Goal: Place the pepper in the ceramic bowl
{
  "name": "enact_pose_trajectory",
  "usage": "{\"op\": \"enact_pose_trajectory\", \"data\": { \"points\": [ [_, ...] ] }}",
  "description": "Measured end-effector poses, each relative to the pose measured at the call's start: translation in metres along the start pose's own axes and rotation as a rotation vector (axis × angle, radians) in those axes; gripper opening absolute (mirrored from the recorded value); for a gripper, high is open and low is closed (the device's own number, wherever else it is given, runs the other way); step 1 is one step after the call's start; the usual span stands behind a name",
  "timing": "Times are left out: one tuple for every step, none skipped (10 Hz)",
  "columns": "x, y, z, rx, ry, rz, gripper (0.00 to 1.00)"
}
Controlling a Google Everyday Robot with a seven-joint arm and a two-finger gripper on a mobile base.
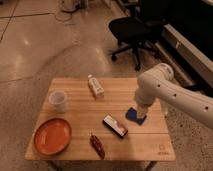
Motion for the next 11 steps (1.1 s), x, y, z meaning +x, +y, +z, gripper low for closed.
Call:
{"op": "enact_pose_trajectory", "data": {
  "points": [
    [0.0002, 0.0001, 0.0000, 0.000, 0.000, 0.000, 0.65],
    [-0.0001, -0.0001, 0.0000, 0.000, 0.000, 0.000, 0.65],
    [0.0000, 0.0000, 0.0000, 0.000, 0.000, 0.000, 0.65],
    [0.0000, 0.0000, 0.0000, 0.000, 0.000, 0.000, 0.65],
    [0.0001, 0.0000, 0.0000, 0.000, 0.000, 0.000, 0.65],
    [0.0000, 0.0000, 0.0000, 0.000, 0.000, 0.000, 0.65],
    [0.0000, 0.0000, 0.0001, 0.000, 0.000, 0.000, 0.65],
    [-0.0001, 0.0000, 0.0000, 0.000, 0.000, 0.000, 0.65],
    [0.0000, 0.0000, 0.0001, 0.000, 0.000, 0.000, 0.65],
    [-0.0001, 0.0000, 0.0001, 0.000, 0.000, 0.000, 0.65],
    [0.0000, 0.0000, 0.0001, 0.000, 0.000, 0.000, 0.65]
  ]
}}
